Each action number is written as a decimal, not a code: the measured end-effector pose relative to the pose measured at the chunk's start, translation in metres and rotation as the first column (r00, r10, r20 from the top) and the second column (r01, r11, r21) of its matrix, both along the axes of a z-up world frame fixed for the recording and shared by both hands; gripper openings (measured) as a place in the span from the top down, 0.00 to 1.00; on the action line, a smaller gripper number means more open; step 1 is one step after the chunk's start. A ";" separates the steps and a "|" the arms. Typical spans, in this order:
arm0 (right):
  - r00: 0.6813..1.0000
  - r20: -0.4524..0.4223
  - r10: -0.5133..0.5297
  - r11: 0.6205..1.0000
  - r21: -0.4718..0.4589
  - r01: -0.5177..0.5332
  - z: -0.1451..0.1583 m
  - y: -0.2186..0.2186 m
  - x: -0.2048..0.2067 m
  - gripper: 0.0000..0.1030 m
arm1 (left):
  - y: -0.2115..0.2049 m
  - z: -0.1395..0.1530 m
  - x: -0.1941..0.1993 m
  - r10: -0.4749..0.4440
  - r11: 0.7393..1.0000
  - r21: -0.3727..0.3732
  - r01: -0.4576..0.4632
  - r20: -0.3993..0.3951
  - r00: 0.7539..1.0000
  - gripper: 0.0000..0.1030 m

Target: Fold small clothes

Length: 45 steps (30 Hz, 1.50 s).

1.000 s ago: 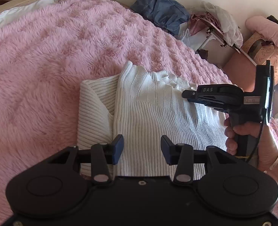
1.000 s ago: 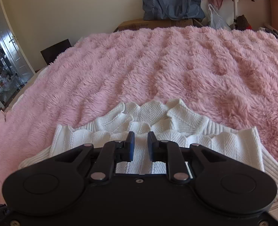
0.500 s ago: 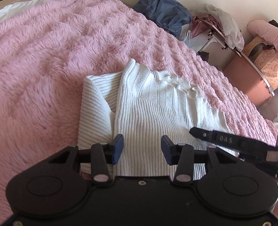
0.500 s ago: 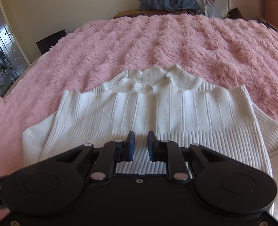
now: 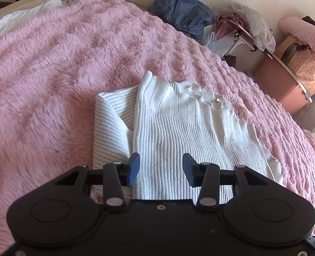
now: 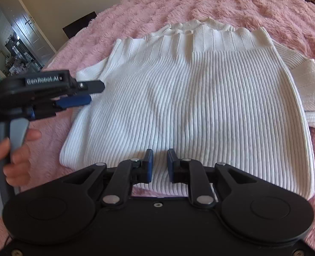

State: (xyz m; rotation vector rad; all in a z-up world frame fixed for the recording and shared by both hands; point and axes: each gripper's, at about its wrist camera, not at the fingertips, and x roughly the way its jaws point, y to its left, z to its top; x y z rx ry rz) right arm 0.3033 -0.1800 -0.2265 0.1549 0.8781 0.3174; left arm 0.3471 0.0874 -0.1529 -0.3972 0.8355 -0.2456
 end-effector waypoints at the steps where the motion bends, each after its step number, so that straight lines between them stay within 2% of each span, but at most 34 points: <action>1: 1.000 0.011 0.009 1.000 -0.015 -0.008 -0.001 0.002 -0.001 0.85 | 0.005 0.004 0.000 0.001 1.000 0.011 -0.001 0.013 1.000 0.55; 7: 1.000 0.017 -0.006 1.000 0.017 0.006 0.010 0.004 0.001 0.84 | 0.047 0.020 0.011 0.052 0.997 0.054 -0.054 0.041 0.998 0.55; 9: 0.997 0.059 0.042 0.999 0.023 -0.043 0.018 0.012 -0.005 0.84 | 0.058 0.022 0.017 0.065 0.994 0.080 -0.068 0.045 0.997 0.55; 11: 0.983 0.128 0.128 0.992 -0.025 -0.126 0.027 0.031 -0.015 0.84 | 0.070 0.021 0.023 0.081 0.994 0.075 -0.084 0.038 0.996 0.55; 13: 0.954 0.188 0.235 0.971 -0.099 -0.219 0.031 0.053 -0.026 0.81 | 0.081 0.017 0.029 0.087 0.996 0.026 -0.088 0.019 0.996 0.55; 15: 0.911 0.251 0.326 0.935 -0.224 -0.273 0.030 0.079 -0.040 0.75 | 0.086 0.012 0.035 0.094 0.996 -0.004 -0.094 0.006 0.996 0.54; 16: 0.891 0.272 0.363 0.915 -0.283 -0.287 0.028 0.090 -0.047 0.71 | 0.087 0.010 0.038 0.099 0.995 -0.003 -0.099 -0.001 0.995 0.55; 18: 0.844 0.305 0.441 0.866 -0.391 -0.312 0.021 0.112 -0.059 0.70 | 0.086 0.006 0.043 0.100 0.995 0.004 -0.100 -0.010 0.995 0.55; 24: 0.785 0.317 0.532 0.788 -0.525 -0.322 0.002 0.143 -0.071 0.70 | 0.084 -0.005 0.057 0.102 0.995 0.020 -0.101 -0.024 0.995 0.54; 28: 0.799 0.288 0.527 0.782 -0.534 -0.322 -0.004 0.149 -0.066 0.69 | 0.085 -0.014 0.067 0.089 0.996 -0.012 -0.090 -0.031 0.996 0.53; 30: 0.805 0.287 0.520 0.779 -0.545 -0.309 -0.008 0.151 -0.065 0.68 | 0.086 -0.021 0.073 0.083 0.994 -0.068 -0.086 -0.047 0.995 0.52; 32: 0.800 0.304 0.517 0.767 -0.579 -0.275 -0.011 0.155 -0.064 0.59 | 0.086 -0.027 0.079 0.067 0.988 -0.133 -0.075 -0.065 0.996 0.52; 36: 0.797 0.312 0.518 0.755 -0.605 -0.254 -0.014 0.160 -0.060 0.57 | 0.078 -0.038 0.087 0.027 0.967 -0.249 -0.046 -0.078 0.997 0.52; 42: 0.788 0.324 0.523 0.740 -0.631 -0.232 -0.018 0.165 -0.062 0.58 | 0.060 -0.042 0.103 -0.003 0.955 -0.296 -0.023 -0.086 0.996 0.52; 45: 0.792 0.314 0.523 0.744 -0.623 -0.244 -0.020 0.165 -0.061 0.63 | 0.050 -0.040 0.110 -0.028 0.960 -0.279 0.006 -0.074 0.997 0.58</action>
